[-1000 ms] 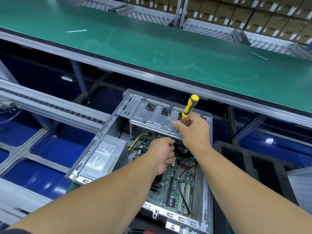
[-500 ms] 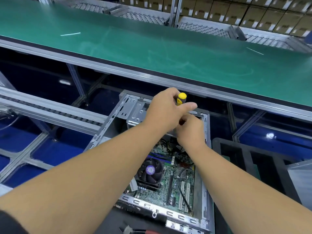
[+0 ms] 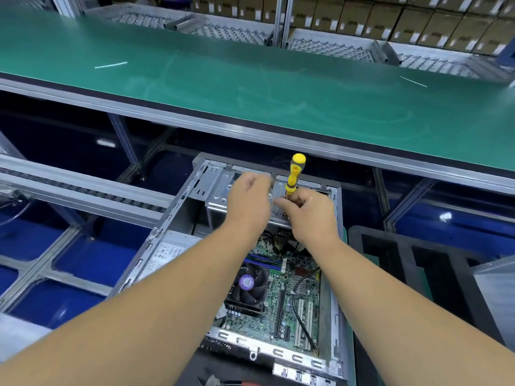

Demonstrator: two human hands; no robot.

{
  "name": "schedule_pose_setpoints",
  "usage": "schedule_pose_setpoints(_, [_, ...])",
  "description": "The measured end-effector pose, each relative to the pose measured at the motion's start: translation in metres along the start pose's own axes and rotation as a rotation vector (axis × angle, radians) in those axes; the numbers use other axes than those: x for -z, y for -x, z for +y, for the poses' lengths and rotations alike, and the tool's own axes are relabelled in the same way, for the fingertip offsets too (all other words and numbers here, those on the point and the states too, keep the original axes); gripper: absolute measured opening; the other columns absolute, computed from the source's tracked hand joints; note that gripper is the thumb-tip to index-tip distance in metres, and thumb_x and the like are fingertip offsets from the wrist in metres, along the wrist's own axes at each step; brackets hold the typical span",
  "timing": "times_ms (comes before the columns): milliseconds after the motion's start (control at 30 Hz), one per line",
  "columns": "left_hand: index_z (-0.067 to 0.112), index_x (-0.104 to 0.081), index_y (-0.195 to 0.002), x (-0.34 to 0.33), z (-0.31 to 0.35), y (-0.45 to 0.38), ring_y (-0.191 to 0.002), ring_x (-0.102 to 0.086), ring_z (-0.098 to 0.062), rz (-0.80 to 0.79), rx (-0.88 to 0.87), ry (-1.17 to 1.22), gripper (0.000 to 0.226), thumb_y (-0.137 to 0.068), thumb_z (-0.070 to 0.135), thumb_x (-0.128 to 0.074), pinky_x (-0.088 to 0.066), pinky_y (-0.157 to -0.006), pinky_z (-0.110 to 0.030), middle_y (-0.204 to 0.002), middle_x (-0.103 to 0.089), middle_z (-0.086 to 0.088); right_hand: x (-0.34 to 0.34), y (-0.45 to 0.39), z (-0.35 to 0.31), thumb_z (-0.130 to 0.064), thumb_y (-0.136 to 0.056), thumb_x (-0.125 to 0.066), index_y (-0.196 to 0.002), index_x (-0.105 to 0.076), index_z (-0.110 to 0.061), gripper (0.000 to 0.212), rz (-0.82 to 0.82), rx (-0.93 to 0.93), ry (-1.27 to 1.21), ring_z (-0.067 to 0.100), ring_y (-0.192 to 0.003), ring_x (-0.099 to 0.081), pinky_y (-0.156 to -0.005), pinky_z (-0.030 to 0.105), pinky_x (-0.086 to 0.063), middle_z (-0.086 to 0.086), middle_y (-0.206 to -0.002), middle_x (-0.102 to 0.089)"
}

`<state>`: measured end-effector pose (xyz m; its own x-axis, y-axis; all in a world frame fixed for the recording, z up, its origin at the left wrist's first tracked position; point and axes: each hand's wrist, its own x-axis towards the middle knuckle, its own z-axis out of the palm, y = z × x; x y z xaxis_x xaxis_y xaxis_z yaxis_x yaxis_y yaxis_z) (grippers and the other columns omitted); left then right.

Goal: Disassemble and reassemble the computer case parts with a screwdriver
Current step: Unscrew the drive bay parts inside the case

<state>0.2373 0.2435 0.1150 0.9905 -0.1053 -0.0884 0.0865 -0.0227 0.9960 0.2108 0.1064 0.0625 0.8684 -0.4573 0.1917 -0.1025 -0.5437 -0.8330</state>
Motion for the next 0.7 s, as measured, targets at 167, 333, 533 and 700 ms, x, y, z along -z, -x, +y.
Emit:
schedule_pose_setpoints(167, [0.007,-0.065,-0.098,0.013,-0.043,0.026,-0.057,-0.04,-0.007,0.048,0.093,-0.062,0.026,-0.092,0.029,-0.052,-0.035,-0.058,-0.029,-0.077,-0.053,0.001,-0.003,0.001,-0.001,-0.045,-0.081,-0.084,-0.064,-0.064,-0.025,0.033,0.038,-0.006,-0.01,0.017,-0.063,-0.065,-0.058,0.039,-0.055,-0.008,-0.064,-0.068])
schedule_pose_setpoints(333, [0.014,-0.067,-0.083,0.019,-0.061,0.035,-0.045,-0.035,-0.007,0.047,0.217,-0.029,0.019,-0.093,0.022,-0.053,-0.035,-0.059,-0.031,-0.049,-0.041,0.014,0.002,0.004,-0.006,-0.04,-0.086,-0.08,-0.067,-0.068,-0.023,0.029,0.055,-0.009,-0.045,0.023,-0.072,-0.068,-0.067,0.044,-0.057,-0.001,-0.073,-0.072])
schedule_pose_setpoints(533, [0.005,-0.066,-0.096,0.025,-0.063,0.032,-0.049,-0.038,-0.01,0.021,0.197,-0.13,0.022,-0.093,0.025,-0.055,-0.036,-0.054,-0.028,-0.058,-0.048,0.004,0.007,0.01,-0.012,-0.032,-0.089,-0.08,-0.066,-0.068,-0.022,0.028,0.073,0.001,-0.089,0.012,-0.07,-0.066,-0.064,0.032,-0.053,-0.01,-0.078,-0.074])
schedule_pose_setpoints(700, [0.002,-0.067,-0.1,0.023,-0.054,0.036,-0.049,-0.045,-0.015,-0.02,0.455,0.259,0.016,-0.095,0.008,-0.053,-0.033,-0.044,-0.027,-0.061,-0.052,-0.003,0.023,0.018,-0.022,-0.035,-0.094,-0.074,-0.072,-0.072,-0.026,0.024,0.114,-0.025,-0.083,0.006,-0.062,-0.061,-0.058,0.03,-0.048,-0.016,-0.071,-0.071])
